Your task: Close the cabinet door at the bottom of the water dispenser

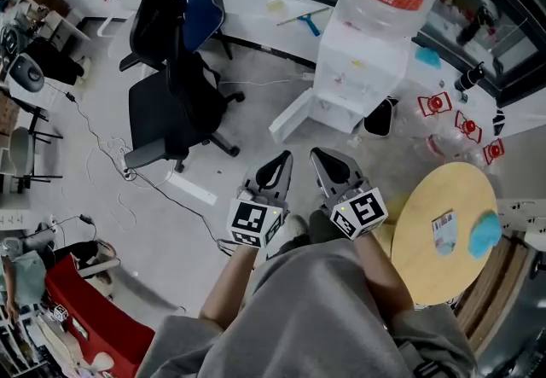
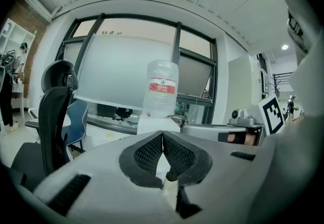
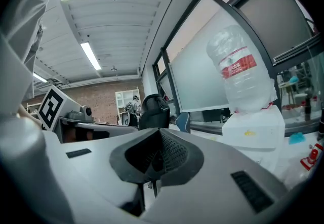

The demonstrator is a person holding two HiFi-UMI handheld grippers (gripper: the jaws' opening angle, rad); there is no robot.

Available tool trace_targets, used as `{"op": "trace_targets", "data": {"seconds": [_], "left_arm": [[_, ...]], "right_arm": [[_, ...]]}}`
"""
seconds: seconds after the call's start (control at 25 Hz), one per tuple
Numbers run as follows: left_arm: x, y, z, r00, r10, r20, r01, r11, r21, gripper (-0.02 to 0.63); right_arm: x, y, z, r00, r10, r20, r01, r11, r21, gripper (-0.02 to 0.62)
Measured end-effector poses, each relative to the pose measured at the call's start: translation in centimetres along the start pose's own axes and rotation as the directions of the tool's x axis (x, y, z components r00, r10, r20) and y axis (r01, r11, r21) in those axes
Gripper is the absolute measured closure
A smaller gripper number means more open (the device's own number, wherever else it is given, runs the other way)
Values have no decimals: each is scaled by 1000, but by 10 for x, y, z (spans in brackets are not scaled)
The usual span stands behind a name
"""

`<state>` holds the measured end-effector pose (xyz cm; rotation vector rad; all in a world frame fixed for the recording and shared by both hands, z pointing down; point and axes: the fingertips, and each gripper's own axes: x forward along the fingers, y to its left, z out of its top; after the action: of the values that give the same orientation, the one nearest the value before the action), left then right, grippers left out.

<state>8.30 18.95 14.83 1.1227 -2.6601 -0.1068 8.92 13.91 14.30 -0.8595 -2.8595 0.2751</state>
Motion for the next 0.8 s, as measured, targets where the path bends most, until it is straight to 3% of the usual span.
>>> {"op": "trace_targets", "data": {"seconds": [0.44, 0.8], "left_arm": [[63, 42, -8, 998, 18, -55, -21, 999, -48, 597], [113, 86, -4, 992, 60, -109, -65, 997, -43, 597]], "right_arm": [[54, -54, -12, 999, 19, -41, -17, 998, 61, 584], [105, -96, -9, 996, 52, -70, -44, 994, 101, 584]]}}
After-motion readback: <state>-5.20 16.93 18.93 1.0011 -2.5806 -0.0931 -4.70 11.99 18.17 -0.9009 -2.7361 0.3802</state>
